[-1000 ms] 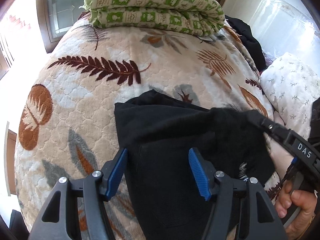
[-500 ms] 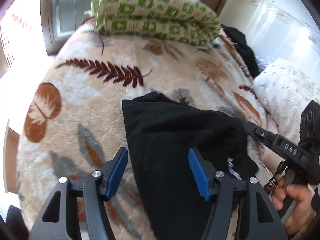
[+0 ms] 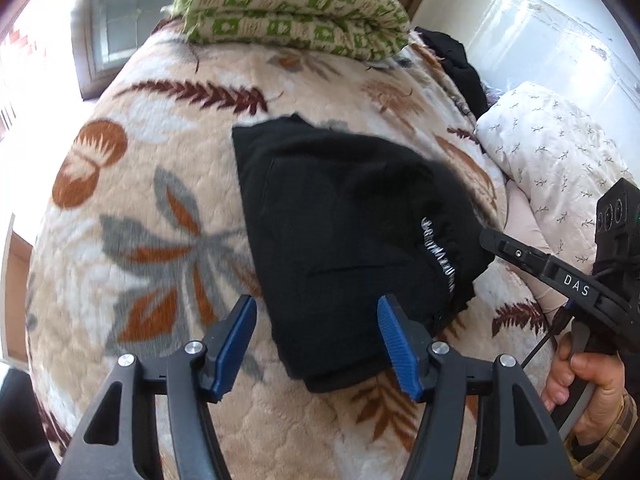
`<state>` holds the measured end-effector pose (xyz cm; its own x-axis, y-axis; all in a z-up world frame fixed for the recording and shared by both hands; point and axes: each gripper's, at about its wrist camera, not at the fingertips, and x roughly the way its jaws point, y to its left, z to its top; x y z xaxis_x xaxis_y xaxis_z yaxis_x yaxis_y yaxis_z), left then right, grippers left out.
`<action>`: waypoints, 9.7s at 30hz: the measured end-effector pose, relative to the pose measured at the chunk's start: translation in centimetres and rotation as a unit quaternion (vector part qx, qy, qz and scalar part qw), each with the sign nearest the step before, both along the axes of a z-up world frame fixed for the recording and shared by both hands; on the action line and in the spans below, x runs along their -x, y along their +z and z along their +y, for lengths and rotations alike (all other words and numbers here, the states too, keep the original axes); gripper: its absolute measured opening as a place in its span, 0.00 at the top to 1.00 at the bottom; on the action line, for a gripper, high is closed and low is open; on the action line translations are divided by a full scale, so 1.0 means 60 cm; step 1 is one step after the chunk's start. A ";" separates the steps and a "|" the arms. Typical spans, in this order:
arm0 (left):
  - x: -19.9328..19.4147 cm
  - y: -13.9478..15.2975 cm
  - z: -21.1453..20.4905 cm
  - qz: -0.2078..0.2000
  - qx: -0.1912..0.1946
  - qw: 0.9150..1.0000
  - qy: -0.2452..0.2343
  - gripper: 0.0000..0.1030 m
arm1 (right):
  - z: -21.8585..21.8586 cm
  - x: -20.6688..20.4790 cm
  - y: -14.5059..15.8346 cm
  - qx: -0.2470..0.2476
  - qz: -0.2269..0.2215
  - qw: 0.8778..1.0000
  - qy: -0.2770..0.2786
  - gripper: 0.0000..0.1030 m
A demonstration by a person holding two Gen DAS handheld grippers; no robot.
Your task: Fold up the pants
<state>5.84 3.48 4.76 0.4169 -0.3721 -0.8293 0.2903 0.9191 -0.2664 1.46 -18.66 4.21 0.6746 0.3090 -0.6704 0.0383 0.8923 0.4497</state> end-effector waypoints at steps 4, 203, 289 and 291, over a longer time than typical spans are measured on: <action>0.004 -0.029 -0.002 0.017 -0.010 1.000 0.001 0.37 | 0.000 -0.007 -0.051 0.024 0.042 0.999 -0.004 0.89; -0.353 -0.001 -0.044 -0.035 -0.019 0.998 0.038 0.57 | -0.015 -0.362 -0.049 -0.011 -0.003 0.997 0.077 0.61; -0.025 0.119 -0.021 -0.084 -0.048 0.993 0.062 0.34 | 0.055 0.038 0.123 0.103 -0.108 0.988 0.048 0.33; -0.022 0.121 -0.020 -0.086 -0.051 0.993 0.063 0.32 | 0.058 0.045 0.124 0.111 -0.112 0.986 0.049 0.32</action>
<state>7.14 2.27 12.02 0.5930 -0.2249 -0.7731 0.2042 0.9708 -0.1258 -1.23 -15.20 11.66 0.7883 0.2420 -0.5657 -0.1312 0.9644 0.2297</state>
